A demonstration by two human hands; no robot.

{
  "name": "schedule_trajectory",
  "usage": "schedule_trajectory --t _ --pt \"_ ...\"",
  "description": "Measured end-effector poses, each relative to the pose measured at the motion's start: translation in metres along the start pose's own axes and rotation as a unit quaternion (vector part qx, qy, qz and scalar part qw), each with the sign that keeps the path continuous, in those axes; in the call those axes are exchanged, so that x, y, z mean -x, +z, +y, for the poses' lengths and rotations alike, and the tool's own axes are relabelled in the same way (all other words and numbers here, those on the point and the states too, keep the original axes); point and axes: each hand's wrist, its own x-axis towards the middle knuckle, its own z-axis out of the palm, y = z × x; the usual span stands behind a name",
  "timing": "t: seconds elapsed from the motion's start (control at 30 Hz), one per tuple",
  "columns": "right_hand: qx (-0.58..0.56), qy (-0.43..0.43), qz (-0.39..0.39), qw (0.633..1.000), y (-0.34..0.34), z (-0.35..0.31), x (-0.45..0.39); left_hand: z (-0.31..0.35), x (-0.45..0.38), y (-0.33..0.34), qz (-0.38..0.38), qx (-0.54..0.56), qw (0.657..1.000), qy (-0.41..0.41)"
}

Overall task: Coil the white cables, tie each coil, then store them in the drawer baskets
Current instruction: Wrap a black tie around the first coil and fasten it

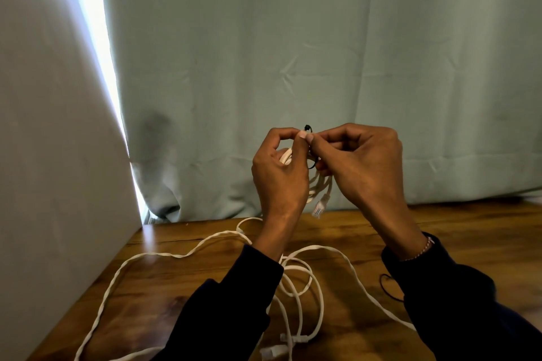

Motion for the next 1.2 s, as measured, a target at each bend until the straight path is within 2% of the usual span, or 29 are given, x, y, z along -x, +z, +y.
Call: schedule_trajectory --t 0.63,0.93,1.2 --pt "0.004 0.000 0.000 1.000 0.000 -0.004 0.003 -0.002 0.000 0.000 0.002 0.002 1.000 0.014" --pt "0.007 0.014 0.005 1.000 -0.003 -0.006 0.001 -0.001 0.001 -0.002 0.002 -0.025 0.998 0.056" --pt "-0.051 0.090 -0.034 0.994 -0.006 -0.010 0.000 0.002 0.000 -0.003 -0.006 -0.036 0.996 0.080"
